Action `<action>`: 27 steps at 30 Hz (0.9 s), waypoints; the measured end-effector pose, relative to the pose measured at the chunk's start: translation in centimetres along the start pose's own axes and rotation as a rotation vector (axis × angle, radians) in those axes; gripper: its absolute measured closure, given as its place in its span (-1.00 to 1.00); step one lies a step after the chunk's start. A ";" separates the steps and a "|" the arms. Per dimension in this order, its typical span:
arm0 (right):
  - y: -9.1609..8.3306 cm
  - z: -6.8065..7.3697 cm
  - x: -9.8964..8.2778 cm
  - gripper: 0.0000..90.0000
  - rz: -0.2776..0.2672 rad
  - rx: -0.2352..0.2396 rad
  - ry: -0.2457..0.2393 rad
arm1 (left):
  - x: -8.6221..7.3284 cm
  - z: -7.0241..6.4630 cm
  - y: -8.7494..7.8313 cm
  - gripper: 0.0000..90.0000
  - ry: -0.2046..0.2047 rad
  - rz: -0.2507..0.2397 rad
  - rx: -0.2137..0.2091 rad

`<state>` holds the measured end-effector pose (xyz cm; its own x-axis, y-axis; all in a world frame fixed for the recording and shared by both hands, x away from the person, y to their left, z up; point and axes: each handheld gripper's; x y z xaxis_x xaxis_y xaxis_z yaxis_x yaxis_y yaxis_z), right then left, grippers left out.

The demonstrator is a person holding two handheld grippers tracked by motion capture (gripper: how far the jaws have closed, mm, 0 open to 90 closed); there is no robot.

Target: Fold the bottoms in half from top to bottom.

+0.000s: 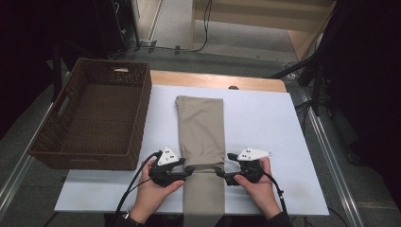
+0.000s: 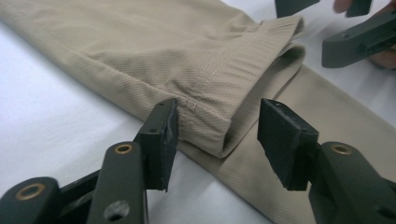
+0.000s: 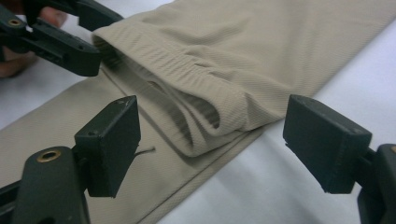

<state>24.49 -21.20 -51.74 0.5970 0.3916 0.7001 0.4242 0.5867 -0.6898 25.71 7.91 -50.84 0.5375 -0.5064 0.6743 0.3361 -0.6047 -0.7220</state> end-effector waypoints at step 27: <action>0.9 1.1 0.0 0.62 0.055 -0.124 -0.074 | 0.1 -0.1 0.4 0.59 -0.009 0.040 0.064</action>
<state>24.10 -19.89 -52.13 0.5715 0.4745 0.6695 0.4761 0.4728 -0.7415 25.82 7.55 -51.08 0.5585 -0.5232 0.6437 0.3629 -0.5437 -0.7568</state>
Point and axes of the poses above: each handheld gripper's, and its own axes: y roughly forward along the jaws, x roughly out of its top, z roughly to its left, and after that the axes turned 8 degrees about z, right-handed
